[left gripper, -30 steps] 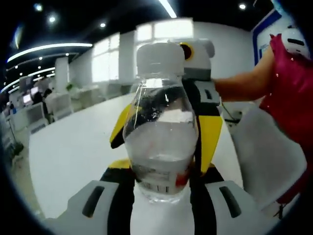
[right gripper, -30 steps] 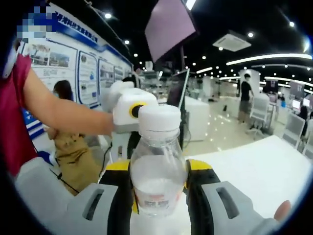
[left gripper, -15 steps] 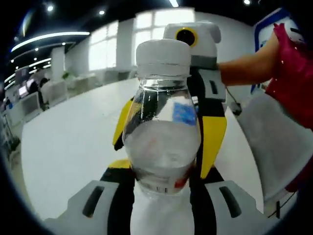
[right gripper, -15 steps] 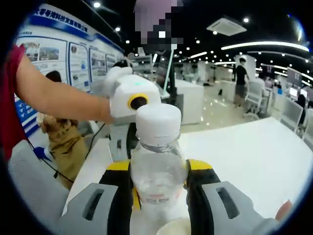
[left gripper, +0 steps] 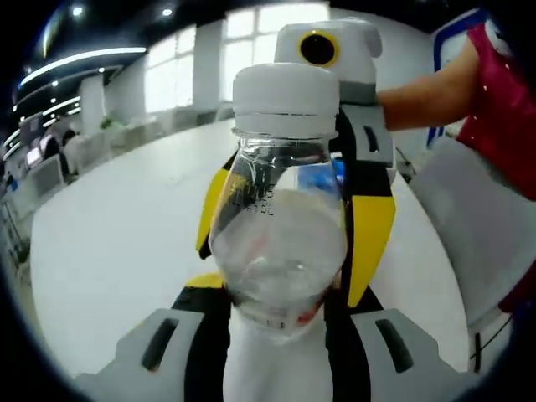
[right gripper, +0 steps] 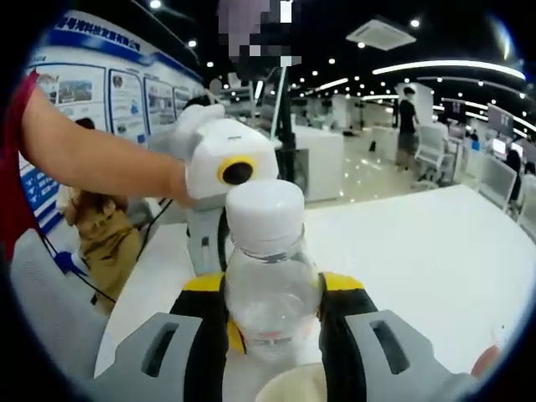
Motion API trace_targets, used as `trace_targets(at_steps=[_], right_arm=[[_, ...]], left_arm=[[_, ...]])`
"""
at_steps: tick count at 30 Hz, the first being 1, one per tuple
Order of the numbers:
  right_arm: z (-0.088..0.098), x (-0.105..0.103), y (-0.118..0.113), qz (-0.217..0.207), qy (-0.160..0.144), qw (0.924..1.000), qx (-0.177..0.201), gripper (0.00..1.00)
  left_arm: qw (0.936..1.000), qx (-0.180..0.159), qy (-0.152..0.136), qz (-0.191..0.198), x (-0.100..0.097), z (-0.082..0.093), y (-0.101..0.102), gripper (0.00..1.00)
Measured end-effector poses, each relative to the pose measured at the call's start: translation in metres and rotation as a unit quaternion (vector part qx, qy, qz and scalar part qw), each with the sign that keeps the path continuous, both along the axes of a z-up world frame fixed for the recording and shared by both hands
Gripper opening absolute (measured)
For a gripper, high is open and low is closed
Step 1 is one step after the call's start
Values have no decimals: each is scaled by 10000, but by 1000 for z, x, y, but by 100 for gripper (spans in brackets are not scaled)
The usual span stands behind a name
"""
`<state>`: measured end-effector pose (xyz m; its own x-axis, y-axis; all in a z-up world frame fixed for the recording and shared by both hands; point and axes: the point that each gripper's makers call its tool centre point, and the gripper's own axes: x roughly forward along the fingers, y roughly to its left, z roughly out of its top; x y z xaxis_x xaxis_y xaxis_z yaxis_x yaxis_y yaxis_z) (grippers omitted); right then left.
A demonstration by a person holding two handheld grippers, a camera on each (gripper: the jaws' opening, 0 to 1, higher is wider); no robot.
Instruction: Arrange the tabletop items into an orderly group along one side of the table until the central work area is clear of visible clutter.
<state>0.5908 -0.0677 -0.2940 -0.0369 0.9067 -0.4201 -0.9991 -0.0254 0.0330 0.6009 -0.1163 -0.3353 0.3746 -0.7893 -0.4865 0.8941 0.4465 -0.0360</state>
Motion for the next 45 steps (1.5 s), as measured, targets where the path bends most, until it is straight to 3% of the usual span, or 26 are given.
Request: trace_targets(at_steps=[12,20,24,28,30,33,35,45], right_arm=[[-3,4,1,-201,-65,9998,-12,41],[-4,5,2,-259,-40,9997,19,41],[-4,5,2,-284,-38,9996,42,42],[-5,5,2,-323,-9,9995,-26,43],[-8,5,0,-412,211,9988,-130,44],[-10,8,-3,-521,152,9984,-146,56],[-5,10,-2,-588,213,9980,44,63],[-1,8,-10,-613,150,9980,17,64]], left_arm=[[9999,52,10,-132,4,-4,3,40],[10000,-10,86,-16,1,-6,6,40],[9992,329,219,23,-3,-20,14,42],[9994,186,235,152,-6,-23,15,44],[9993,88,246,272,-5,-20,17,46],[9991,4,247,355,-6,-17,19,48],[9988,-11,264,419,-7,-18,22,49],[9967,-269,300,709,-14,-9,21,57]])
